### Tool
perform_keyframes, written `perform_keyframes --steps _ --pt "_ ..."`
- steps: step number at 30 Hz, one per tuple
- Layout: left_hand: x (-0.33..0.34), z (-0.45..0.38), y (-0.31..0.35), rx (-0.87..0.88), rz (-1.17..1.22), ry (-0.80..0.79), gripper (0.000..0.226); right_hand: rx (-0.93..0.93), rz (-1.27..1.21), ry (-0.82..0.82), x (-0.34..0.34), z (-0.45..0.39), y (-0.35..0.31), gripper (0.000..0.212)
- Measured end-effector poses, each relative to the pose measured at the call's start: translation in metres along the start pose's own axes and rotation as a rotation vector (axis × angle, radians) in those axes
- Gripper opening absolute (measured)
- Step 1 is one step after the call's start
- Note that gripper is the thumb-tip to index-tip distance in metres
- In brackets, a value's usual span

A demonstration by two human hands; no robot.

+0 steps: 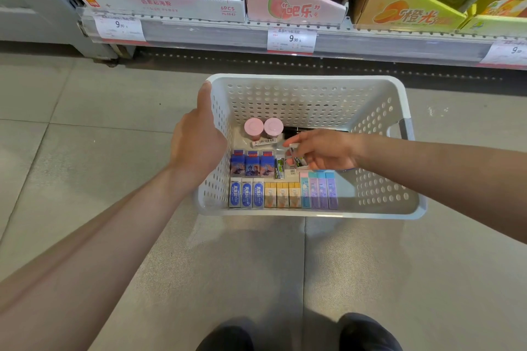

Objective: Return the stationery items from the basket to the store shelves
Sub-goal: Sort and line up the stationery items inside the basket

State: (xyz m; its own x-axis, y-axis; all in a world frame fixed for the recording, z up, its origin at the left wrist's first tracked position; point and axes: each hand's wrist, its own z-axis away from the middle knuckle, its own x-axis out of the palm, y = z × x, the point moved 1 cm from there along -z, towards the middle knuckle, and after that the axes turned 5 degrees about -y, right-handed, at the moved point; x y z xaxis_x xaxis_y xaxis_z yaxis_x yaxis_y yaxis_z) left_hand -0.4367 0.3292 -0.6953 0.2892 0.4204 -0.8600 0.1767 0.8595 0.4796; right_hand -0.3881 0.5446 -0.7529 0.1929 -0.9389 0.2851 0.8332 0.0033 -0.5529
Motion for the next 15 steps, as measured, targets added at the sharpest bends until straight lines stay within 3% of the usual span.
perform_keyframes --steps 3,6,11,15 --pt "0.000 -0.001 -0.001 0.010 -0.007 0.008 0.071 -0.029 0.441 0.186 0.003 -0.010 0.007 0.045" --pt "0.001 -0.002 -0.003 0.015 -0.009 0.013 0.070 -0.109 0.759 0.409 0.011 -0.021 0.011 0.038" --pt "0.002 -0.002 -0.004 0.025 -0.015 0.015 0.071 -0.123 0.883 0.573 0.017 -0.038 0.014 0.022" --pt "0.002 -0.002 -0.004 0.021 -0.009 0.014 0.071 -0.058 0.912 0.633 0.017 -0.042 0.015 0.022"
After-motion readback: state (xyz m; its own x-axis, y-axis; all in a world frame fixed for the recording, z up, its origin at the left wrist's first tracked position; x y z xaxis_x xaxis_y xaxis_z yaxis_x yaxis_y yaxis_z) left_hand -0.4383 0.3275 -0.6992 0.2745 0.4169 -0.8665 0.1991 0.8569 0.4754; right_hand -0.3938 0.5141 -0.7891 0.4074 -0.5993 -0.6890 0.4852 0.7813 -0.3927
